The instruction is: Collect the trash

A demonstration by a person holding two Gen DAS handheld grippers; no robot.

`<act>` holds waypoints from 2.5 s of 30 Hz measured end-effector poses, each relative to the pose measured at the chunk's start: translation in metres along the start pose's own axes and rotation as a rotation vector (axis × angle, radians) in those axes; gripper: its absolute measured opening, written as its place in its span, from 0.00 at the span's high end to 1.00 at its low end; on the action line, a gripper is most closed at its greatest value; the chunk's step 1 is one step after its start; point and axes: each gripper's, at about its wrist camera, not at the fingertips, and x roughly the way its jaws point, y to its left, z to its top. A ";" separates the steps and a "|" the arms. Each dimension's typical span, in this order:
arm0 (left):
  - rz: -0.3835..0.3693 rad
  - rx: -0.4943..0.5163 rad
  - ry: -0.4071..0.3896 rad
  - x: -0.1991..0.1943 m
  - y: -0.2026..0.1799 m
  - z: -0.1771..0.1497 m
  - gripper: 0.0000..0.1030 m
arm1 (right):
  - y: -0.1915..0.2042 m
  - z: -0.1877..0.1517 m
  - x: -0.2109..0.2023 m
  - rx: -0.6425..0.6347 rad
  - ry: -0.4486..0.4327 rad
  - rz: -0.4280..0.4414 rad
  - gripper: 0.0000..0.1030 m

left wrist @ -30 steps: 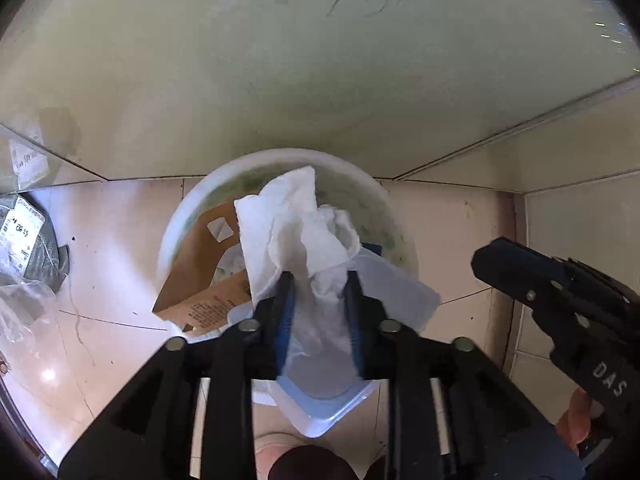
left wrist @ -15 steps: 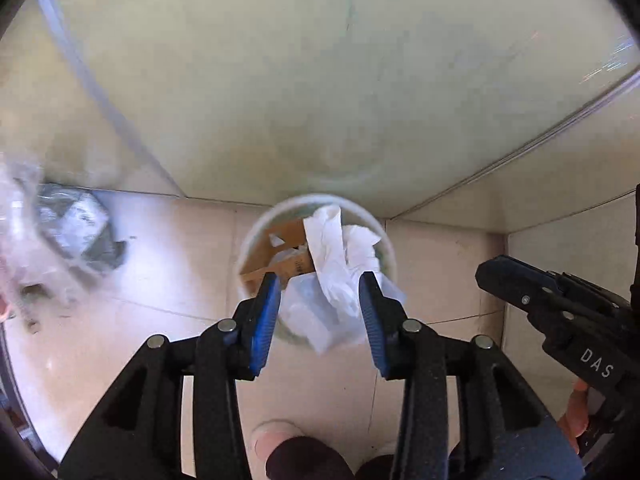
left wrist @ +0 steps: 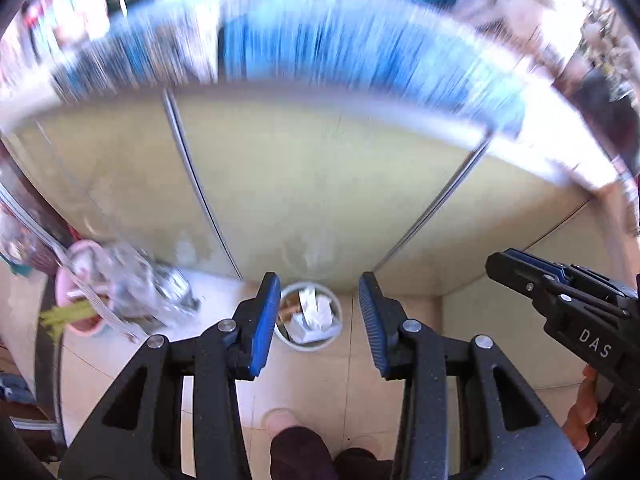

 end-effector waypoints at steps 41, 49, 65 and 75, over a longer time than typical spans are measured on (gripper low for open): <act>-0.092 0.115 -0.521 -0.402 0.012 0.018 0.06 | 0.167 -0.014 -0.339 -0.003 -0.598 -0.293 0.06; -0.081 0.112 -0.519 -0.402 0.011 0.017 0.06 | 0.170 -0.011 -0.340 -0.025 -0.598 -0.282 0.06; -0.065 0.115 -0.523 -0.401 0.009 0.019 0.06 | 0.169 -0.009 -0.340 -0.027 -0.584 -0.259 0.06; -0.066 0.120 -0.529 -0.404 0.011 0.021 0.06 | 0.169 -0.008 -0.340 -0.021 -0.583 -0.251 0.06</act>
